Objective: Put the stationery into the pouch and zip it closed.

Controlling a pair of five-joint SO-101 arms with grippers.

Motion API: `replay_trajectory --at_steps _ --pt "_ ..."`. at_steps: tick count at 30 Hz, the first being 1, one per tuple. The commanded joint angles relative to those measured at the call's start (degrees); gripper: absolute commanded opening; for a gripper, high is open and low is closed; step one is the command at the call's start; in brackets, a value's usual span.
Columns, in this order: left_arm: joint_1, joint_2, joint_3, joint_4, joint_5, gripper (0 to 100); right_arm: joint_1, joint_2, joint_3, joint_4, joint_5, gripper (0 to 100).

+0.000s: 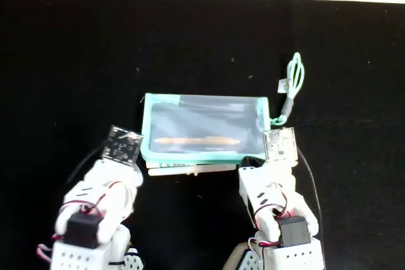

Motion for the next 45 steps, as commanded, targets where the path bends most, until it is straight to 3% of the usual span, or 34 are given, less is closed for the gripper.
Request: replay_trajectory --at_steps 1,8,18,21,27,32,38,45 --pt "0.40 -0.40 -7.78 3.43 0.09 1 -0.31 -0.31 -7.16 5.14 0.35 1.9" --pt "0.48 -0.31 -15.16 7.21 0.09 1 -0.31 -0.13 -25.19 22.64 0.35 1.9" --pt "0.40 1.71 -26.86 7.30 0.44 1 -0.22 0.31 -41.01 26.07 0.35 2.0" --pt "0.48 9.45 -32.57 7.21 5.01 1 -0.22 0.40 -44.35 26.07 0.26 3.6" --pt "0.75 31.87 -48.22 7.21 6.24 1 -0.22 3.65 -48.48 25.98 0.44 18.7" --pt "0.75 47.25 -58.07 7.30 6.24 1 -0.22 18.33 -56.48 25.63 0.26 18.7" --pt "0.75 57.19 -61.49 7.30 5.98 2 -0.22 34.59 -69.85 25.98 0.26 18.7" --pt "0.57 60.88 -60.88 7.30 5.98 23 -0.22 47.08 -79.52 25.71 0.62 19.1"
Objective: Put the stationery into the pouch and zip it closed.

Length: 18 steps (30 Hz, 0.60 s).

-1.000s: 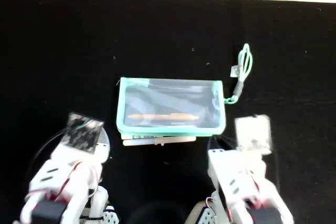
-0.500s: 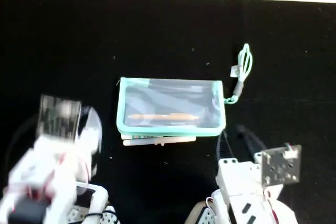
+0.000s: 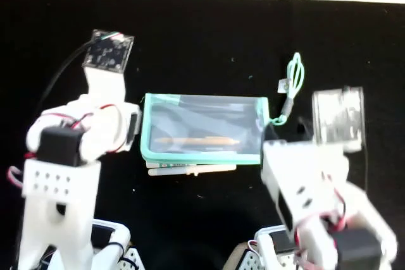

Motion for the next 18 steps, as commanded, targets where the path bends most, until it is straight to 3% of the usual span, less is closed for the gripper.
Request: replay_trajectory --at_steps 1,4,10,18 --pt "0.48 1.10 -1.98 0.09 0.26 25 -0.13 6.11 -5.76 -0.31 0.88 19.3" --pt "0.48 2.42 -2.07 0.09 0.26 28 -0.04 9.89 -9.10 -0.31 7.74 25.2" --pt "0.31 6.90 -2.42 -0.35 0.44 29 0.13 16.40 -10.07 -0.22 7.30 46.5" --pt "-7.34 14.90 -1.89 -3.25 0.26 29 0.66 26.77 -9.80 -4.53 7.12 47.4"
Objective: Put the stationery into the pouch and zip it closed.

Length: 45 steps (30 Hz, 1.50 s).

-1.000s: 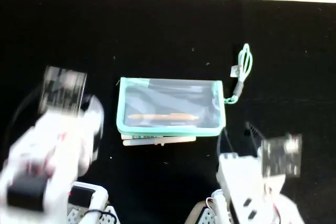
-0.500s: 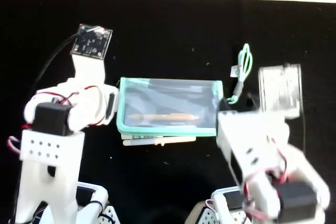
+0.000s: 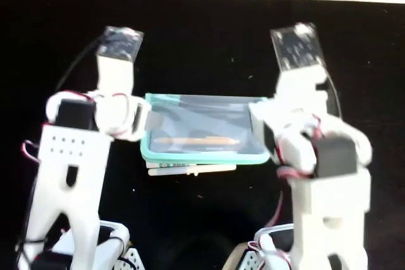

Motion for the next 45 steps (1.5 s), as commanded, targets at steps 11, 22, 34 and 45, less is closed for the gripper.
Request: replay_trajectory --at_steps 11,22,34,45 --pt "-7.25 16.48 -1.89 -1.14 0.35 29 12.18 21.41 -1.71 -16.04 -5.98 47.4" --pt "-7.25 22.81 -2.07 -1.14 0.44 29 17.01 41.98 -2.15 -35.82 -9.58 47.4" --pt "-7.25 22.73 -1.80 -0.97 0.53 29 17.27 66.07 -17.71 -48.66 -9.32 47.4" --pt "-7.25 22.81 -1.80 -1.05 0.53 29 17.10 85.58 -37.49 -36.26 -9.32 37.9"
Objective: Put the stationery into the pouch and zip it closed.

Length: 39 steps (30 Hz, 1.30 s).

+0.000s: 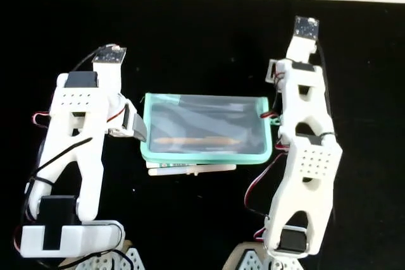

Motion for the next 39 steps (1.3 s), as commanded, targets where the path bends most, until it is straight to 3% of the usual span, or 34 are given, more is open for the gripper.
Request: replay_trajectory --at_steps 1,6,15,31,39 --pt "-0.66 -0.22 -1.80 -0.62 0.44 29 0.31 0.92 -6.73 8.92 0.09 33.2" --pt "-0.66 -0.22 -1.80 -0.62 0.44 29 0.31 2.77 -8.84 11.56 0.09 0.5" --pt "-0.66 -0.22 -1.80 -0.62 0.44 29 0.66 0.66 -12.70 24.48 0.09 0.5" --pt "-0.66 -0.22 -2.24 -0.62 0.44 29 0.04 -12.00 -40.04 50.77 0.09 0.5" --pt "-0.48 -0.75 -4.53 -1.67 0.53 29 -5.93 -18.59 -55.52 59.74 0.18 0.5"
